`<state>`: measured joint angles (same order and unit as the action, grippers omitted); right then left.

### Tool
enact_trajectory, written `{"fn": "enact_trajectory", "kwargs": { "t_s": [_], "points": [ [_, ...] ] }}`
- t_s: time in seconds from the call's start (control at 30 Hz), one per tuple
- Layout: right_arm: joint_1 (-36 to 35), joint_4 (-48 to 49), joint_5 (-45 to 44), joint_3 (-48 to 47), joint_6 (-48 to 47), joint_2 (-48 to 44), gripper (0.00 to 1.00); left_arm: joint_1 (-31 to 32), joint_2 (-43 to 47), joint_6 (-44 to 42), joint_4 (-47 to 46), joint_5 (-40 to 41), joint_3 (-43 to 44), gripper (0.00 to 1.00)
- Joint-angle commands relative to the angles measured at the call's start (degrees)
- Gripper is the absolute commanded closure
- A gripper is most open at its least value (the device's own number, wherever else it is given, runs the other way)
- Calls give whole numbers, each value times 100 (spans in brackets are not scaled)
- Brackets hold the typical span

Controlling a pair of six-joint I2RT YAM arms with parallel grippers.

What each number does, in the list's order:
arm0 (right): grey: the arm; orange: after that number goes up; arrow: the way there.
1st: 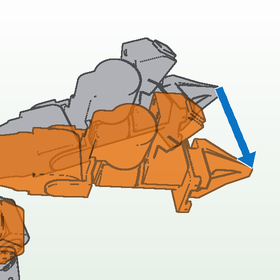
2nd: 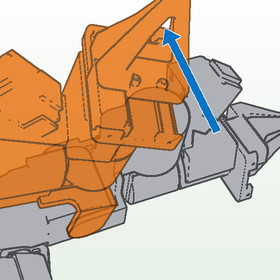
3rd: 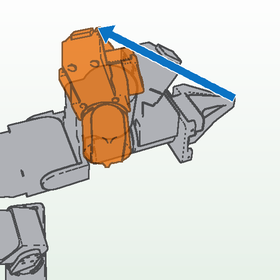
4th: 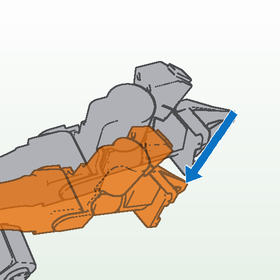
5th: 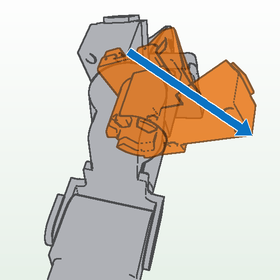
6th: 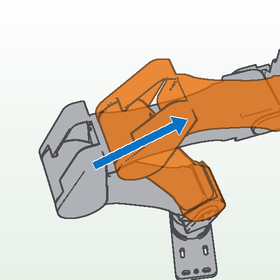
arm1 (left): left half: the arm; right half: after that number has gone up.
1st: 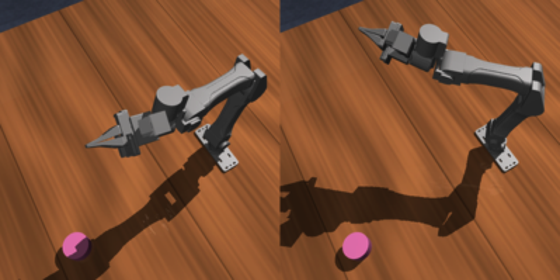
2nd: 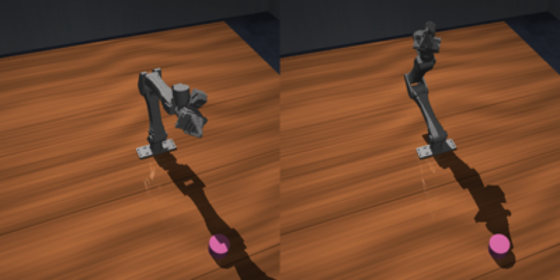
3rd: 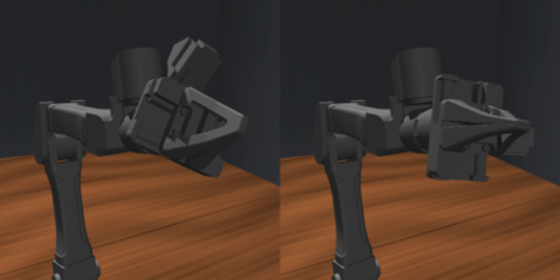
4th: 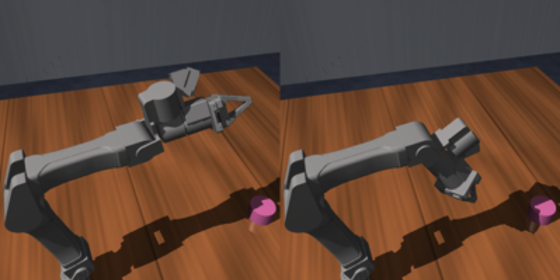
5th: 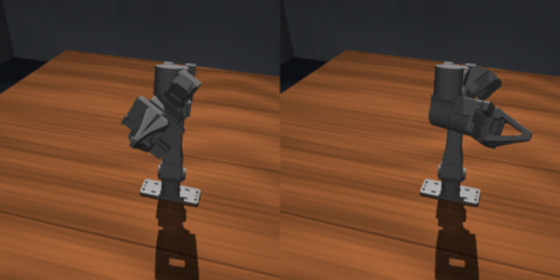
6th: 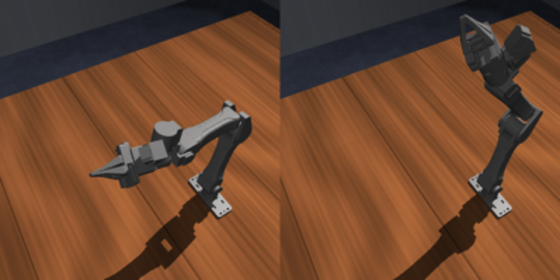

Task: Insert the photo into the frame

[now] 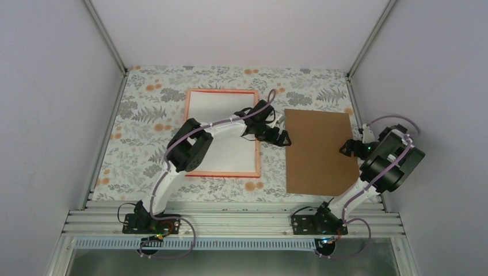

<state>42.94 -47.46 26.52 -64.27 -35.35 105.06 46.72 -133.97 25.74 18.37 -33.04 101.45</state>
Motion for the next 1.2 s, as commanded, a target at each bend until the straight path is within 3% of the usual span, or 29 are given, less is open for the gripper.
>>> {"fn": "enact_trajectory", "kwargs": {
  "t_s": [0.0, 0.3, 0.5, 0.83, 0.93, 1.07, 1.17],
  "points": [
    [-273, -725, 208, 440, 223, 544, 6, 83, -380, 275, 359, 107, 290, 0],
    [-651, -924, 412, 365, 72, 1005, 8, 66, -776, 532, 326, -332, 756, 0],
    [-752, -1007, 456, 248, 75, 1090, 9, 66, -437, 608, 59, -943, 1157, 0],
    [-964, -1099, 719, 126, 60, 1047, 9, -31, 293, 491, -251, -1034, 1256, 1],
    [-989, -962, 605, 138, 203, 1027, 9, -174, 607, 525, -216, -753, 798, 0],
    [-915, -705, 271, 141, 439, 886, 9, -198, 916, 753, 267, 308, 129, 0],
    [-876, -730, 155, 100, 451, 795, 9, -133, 865, 1043, 225, 424, -261, 0]
  ]
}}
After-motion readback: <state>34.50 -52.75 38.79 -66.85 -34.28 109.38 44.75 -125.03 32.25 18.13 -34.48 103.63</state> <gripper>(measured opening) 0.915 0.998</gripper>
